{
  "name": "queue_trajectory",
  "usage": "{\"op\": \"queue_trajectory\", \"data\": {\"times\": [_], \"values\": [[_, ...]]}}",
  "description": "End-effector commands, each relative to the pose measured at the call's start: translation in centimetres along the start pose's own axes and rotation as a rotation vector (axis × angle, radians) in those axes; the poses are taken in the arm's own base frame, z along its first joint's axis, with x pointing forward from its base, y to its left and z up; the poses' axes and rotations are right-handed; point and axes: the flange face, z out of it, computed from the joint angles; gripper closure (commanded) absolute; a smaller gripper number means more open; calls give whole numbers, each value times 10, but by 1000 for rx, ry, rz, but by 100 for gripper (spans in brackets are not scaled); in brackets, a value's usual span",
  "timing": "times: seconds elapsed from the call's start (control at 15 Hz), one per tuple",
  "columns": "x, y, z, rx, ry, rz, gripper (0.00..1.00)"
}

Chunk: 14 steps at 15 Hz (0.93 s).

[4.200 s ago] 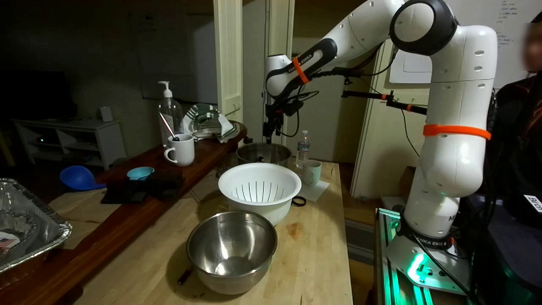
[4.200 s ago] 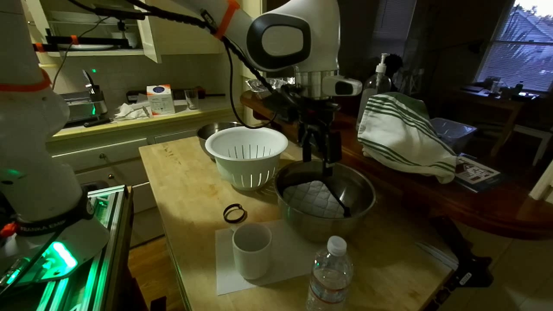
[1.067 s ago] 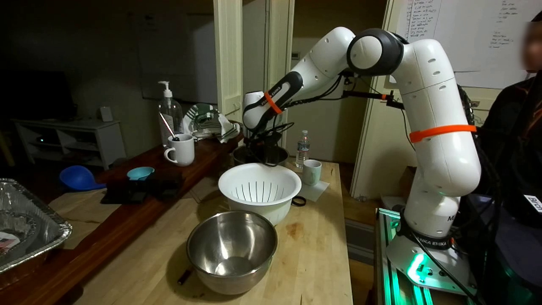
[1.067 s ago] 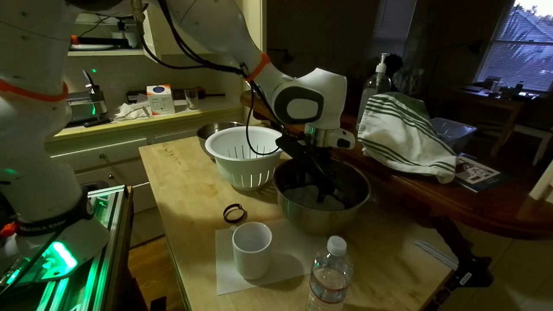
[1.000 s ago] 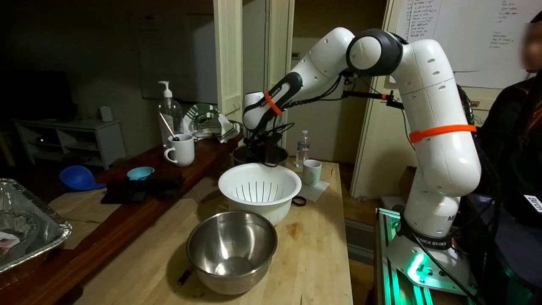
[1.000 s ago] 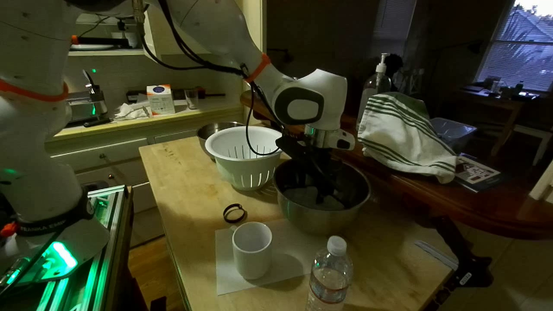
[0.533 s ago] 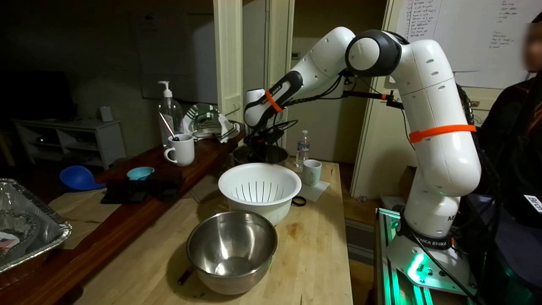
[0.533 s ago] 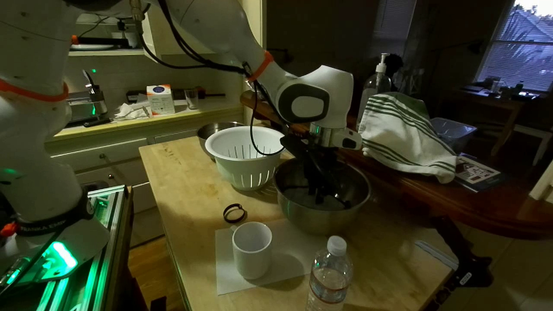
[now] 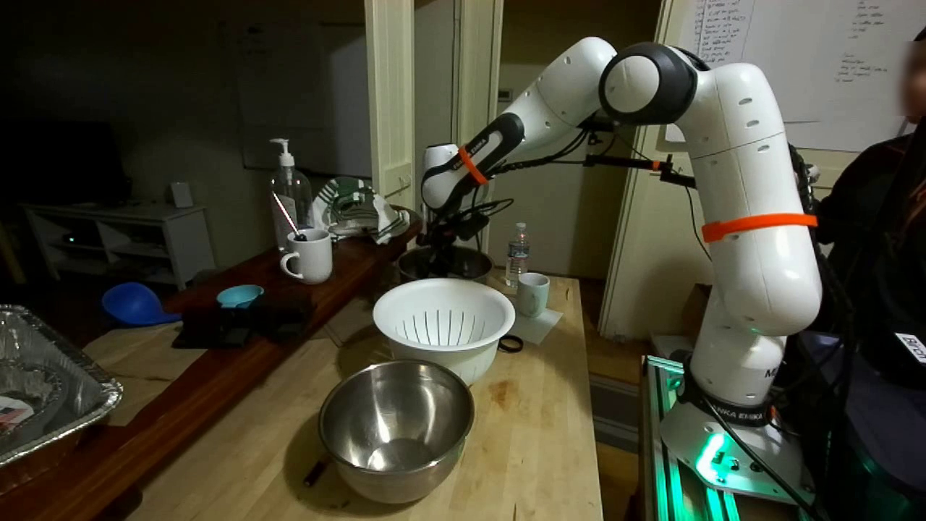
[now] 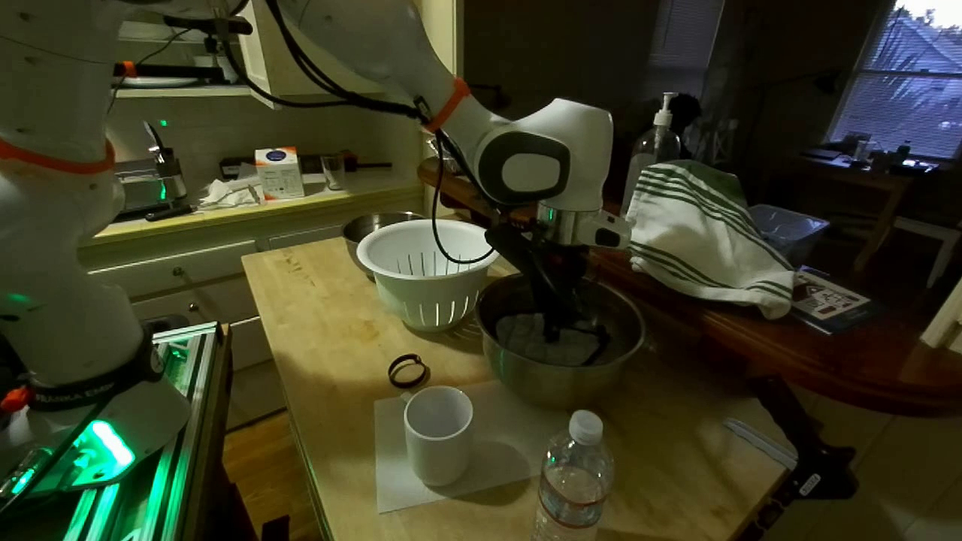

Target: Take the white cloth out of the silver bowl on the right and place it in the white colander then take the cutlery out of the bowl on the right and put them in the bowl on the left.

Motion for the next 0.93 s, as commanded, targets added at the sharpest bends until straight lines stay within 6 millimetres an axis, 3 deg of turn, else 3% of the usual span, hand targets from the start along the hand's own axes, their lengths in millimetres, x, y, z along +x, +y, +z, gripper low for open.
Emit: {"op": "queue_trajectory", "data": {"times": [0.0, 0.27, 0.53, 0.67, 0.87], "values": [[-34, -8, -34, -44, 42, -31, 99], [-62, -19, -77, -106, 93, -40, 99], [-81, -36, -141, -226, 186, -27, 99], [-83, -56, -175, -295, 231, -59, 99], [-74, -111, -202, -366, 258, -164, 99]]}}
